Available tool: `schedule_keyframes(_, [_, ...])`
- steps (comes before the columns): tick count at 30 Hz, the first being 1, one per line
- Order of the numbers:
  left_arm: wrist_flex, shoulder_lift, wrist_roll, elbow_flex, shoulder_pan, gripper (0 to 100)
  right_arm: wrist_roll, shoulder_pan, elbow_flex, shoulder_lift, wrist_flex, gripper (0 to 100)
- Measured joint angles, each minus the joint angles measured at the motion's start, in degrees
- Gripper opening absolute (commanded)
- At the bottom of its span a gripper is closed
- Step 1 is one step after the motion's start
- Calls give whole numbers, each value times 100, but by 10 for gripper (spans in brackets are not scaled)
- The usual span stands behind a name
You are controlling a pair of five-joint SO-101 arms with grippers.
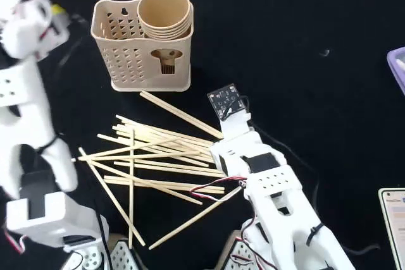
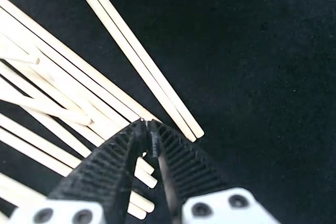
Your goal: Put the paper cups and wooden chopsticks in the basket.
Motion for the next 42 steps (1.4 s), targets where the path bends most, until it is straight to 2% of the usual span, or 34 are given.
schedule_keyframes(2, [79, -62, -70, 554, -369, 177, 0, 0, 0, 0, 0, 15])
schedule_keyframes(4, [105, -220, -475, 1231, -580, 177, 0, 0, 0, 0, 0, 15])
schedule_keyframes(7, [105, -703, -1187, 2426, -615, 181, 0, 0, 0, 0, 0, 15])
schedule_keyframes(11, [88, -1723, -1758, 4105, -615, 182, 0, 0, 0, 0, 0, 15])
schedule_keyframes(14, [-299, -2409, -2286, 5495, -536, 203, 0, 0, 0, 0, 0, 15])
schedule_keyframes(17, [-1108, -2743, -2400, 7095, -352, 257, 0, 0, 0, 0, 0, 15])
schedule_keyframes(19, [-1741, -2778, -2259, 8097, -211, 260, 0, 0, 0, 0, 0, 15])
schedule_keyframes(23, [-2822, -2787, -1319, 9512, 0, 260, 0, 0, 0, 0, 0, 15])
schedule_keyframes(31, [-3763, -2866, 413, 10356, 281, 260, 0, 0, 0, 0, 0, 15])
schedule_keyframes(37, [-4985, -2954, 615, 10989, 273, 259, 0, 0, 0, 0, 0, 15])
schedule_keyframes(42, [-5459, -2936, 607, 11367, 290, 247, 0, 0, 0, 0, 0, 15])
